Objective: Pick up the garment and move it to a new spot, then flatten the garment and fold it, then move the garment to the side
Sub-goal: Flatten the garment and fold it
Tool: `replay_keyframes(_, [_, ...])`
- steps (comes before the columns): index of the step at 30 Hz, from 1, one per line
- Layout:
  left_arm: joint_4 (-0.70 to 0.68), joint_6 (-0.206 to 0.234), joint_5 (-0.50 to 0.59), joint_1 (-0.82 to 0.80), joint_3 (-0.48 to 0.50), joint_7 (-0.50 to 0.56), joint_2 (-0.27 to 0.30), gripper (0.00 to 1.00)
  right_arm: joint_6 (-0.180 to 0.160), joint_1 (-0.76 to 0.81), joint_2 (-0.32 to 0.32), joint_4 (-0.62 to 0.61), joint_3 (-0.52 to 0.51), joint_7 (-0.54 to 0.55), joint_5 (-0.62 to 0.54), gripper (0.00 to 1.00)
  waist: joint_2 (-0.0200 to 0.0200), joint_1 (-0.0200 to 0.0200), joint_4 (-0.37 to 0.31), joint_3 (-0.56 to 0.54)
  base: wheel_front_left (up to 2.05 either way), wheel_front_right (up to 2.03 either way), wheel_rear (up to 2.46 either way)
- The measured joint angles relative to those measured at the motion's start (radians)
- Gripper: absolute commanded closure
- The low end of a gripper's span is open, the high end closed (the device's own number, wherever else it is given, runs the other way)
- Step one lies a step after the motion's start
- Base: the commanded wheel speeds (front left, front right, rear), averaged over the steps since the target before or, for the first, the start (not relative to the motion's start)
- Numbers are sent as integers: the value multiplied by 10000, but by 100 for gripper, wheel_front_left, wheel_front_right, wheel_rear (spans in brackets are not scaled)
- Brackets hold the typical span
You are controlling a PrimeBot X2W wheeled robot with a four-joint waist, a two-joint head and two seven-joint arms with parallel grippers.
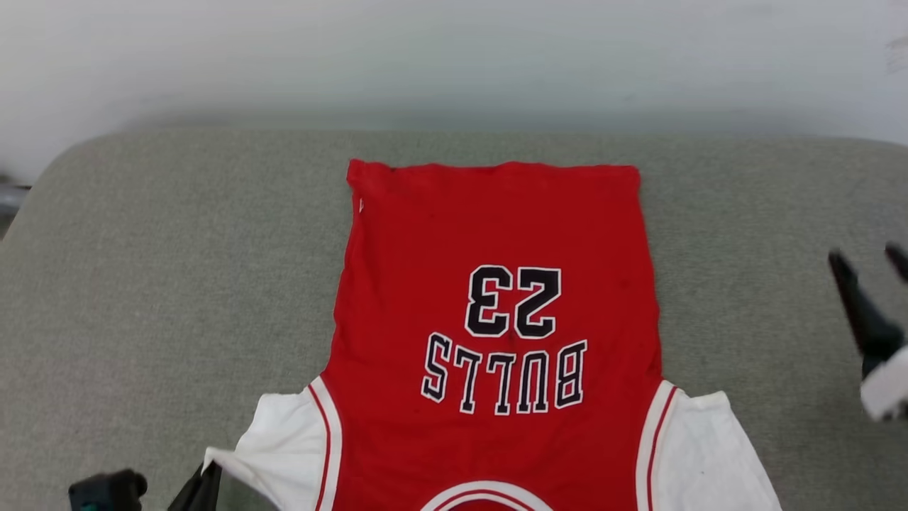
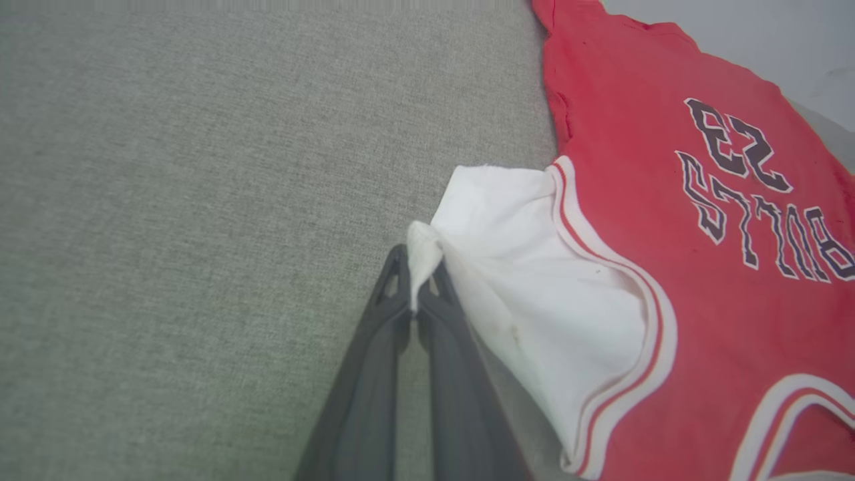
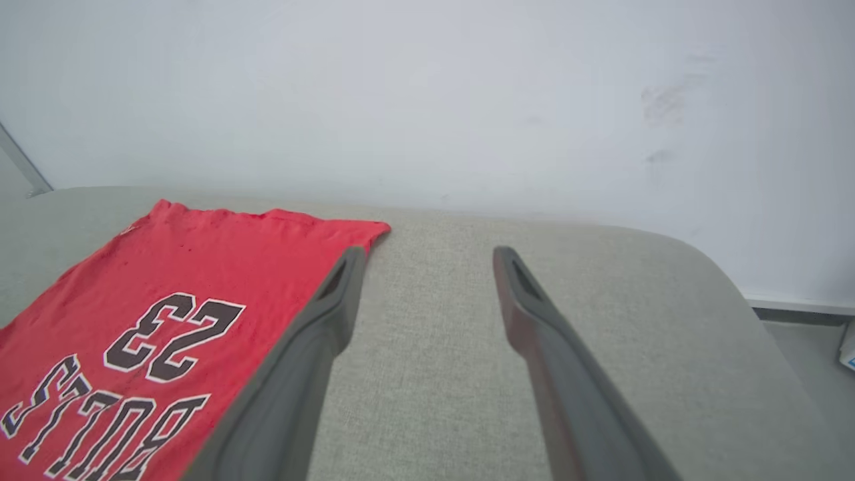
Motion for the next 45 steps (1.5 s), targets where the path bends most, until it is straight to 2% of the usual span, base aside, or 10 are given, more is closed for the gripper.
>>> replay_keyframes(3, [-182,-31,222,-367,-38,0,-73,100,0,-1235,127,-466,-169,771,-240,0,-1,0,220,341,0,0,0])
replay_keyframes(7, [-353,-144,566,-979,-104,0,-293,100,2,-3061,-29,-408,-59,2144,-608,0,0,1,604,910,0,0,0])
replay_keyframes(18, [-347,-754,1394,-2182,115,0,-1126,100,0,-7314,-414,2134,940,8186,-989,0,0,2,1792,2768,0,0,0])
replay_keyframes(22, [-238,-1016,1684,-2512,217,0,-1480,100,0,-8317,-472,2671,1135,9812,-1275,0,0,2,2199,3416,0,0,0])
replay_keyframes(27, [-109,-1340,2029,-2911,326,-2,-1877,100,0,-9105,-460,3154,1350,10792,-1860,0,0,2,2643,4181,0,0,0])
replay_keyframes(34, [-25,-1762,2489,-3314,516,-46,-2268,100,0,-9315,-493,3772,1492,11135,-2353,0,0,1,3096,5028,0,0,0])
replay_keyframes(39, [77,-1948,2709,-3470,669,-92,-2504,100,0,-9290,-627,3772,1549,11217,-2307,0,0,-4,3219,5359,0,0,0])
replay_keyframes(40, [105,-1994,2731,-3485,694,-105,-2535,100,0,-9286,-640,3749,1561,11210,-2301,42,0,-5,3212,5373,0,0,0])
replay_keyframes(41, [144,-2027,2765,-3501,723,-107,-2550,100,0,-9273,-652,3726,1574,11133,-2266,100,0,-4,3198,5375,0,0,0])
replay_keyframes(45, [303,-2125,2884,-3514,846,-109,-2635,100,0,-9255,-663,3741,1808,10702,-2194,100,0,-2,3117,5275,0,0,0])
